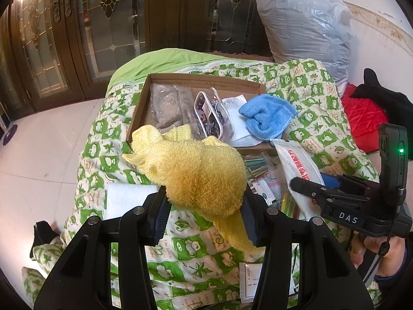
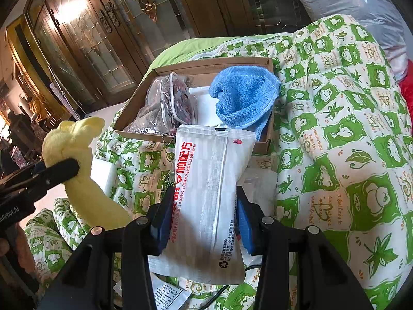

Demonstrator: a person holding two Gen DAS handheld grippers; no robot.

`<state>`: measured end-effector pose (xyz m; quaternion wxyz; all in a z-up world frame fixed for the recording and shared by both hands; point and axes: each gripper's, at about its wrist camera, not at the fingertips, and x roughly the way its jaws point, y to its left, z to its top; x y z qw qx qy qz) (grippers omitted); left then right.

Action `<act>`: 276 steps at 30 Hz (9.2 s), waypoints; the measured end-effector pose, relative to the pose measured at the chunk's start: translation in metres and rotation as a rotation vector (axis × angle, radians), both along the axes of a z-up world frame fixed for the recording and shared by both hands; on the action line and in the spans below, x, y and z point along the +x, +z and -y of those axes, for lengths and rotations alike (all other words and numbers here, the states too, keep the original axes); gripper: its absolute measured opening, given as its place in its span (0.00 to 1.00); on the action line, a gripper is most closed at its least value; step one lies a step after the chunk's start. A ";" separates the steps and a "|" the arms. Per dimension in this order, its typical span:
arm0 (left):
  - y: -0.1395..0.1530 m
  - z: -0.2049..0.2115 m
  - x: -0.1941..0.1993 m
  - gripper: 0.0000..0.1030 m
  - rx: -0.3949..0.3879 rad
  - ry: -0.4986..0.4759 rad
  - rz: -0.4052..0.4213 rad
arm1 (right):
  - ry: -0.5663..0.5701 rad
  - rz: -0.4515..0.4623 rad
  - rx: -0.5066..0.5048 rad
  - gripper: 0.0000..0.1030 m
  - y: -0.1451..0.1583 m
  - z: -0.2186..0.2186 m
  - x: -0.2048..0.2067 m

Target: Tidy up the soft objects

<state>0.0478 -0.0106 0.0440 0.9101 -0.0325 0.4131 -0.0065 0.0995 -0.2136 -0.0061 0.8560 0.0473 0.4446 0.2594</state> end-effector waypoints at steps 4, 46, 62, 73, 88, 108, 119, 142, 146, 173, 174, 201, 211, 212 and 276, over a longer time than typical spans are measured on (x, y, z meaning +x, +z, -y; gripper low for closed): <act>0.000 -0.001 0.004 0.47 0.011 0.000 -0.004 | -0.007 0.009 0.014 0.43 0.006 0.004 0.002; 0.015 -0.056 0.134 0.47 0.140 0.018 -0.079 | 0.035 0.061 -0.026 0.43 0.047 -0.048 0.103; -0.038 -0.043 0.220 0.47 0.206 0.013 -0.183 | 0.085 0.016 -0.055 0.43 0.005 -0.079 0.154; -0.054 -0.053 0.240 0.49 0.201 0.070 -0.206 | 0.128 0.056 -0.111 0.45 -0.008 -0.099 0.164; -0.036 -0.063 0.214 0.72 0.168 0.109 -0.213 | 0.071 0.131 -0.027 0.68 0.012 -0.078 0.149; -0.036 -0.071 0.093 0.76 0.015 0.193 -0.185 | 0.024 0.012 0.069 0.70 0.003 -0.032 0.073; -0.061 -0.082 0.041 0.76 0.043 0.183 -0.219 | 0.002 -0.074 0.067 0.75 -0.012 -0.014 0.041; -0.109 -0.085 0.056 0.78 -0.004 0.117 -0.369 | -0.030 -0.115 0.027 0.79 -0.022 -0.007 0.030; -0.103 -0.081 0.048 0.75 -0.051 0.120 -0.349 | -0.031 -0.120 0.014 0.79 -0.023 -0.007 0.030; -0.126 -0.006 0.048 0.75 -0.011 -0.033 -0.436 | 0.042 -0.148 -0.128 0.39 -0.041 -0.057 0.072; -0.127 -0.007 0.049 0.75 -0.012 -0.032 -0.435 | 0.037 -0.143 -0.120 0.39 -0.040 -0.053 0.071; -0.106 -0.025 0.042 0.75 -0.096 0.017 -0.317 | 0.025 -0.089 -0.039 0.39 -0.020 -0.021 0.039; -0.105 -0.023 0.042 0.75 -0.088 0.017 -0.314 | 0.027 -0.090 -0.036 0.39 -0.020 -0.021 0.038; -0.105 -0.023 0.042 0.75 -0.087 0.017 -0.314 | 0.027 -0.090 -0.036 0.39 -0.020 -0.021 0.038; -0.089 -0.024 0.047 0.75 -0.019 -0.007 -0.265 | 0.023 -0.086 -0.012 0.39 -0.015 -0.020 0.037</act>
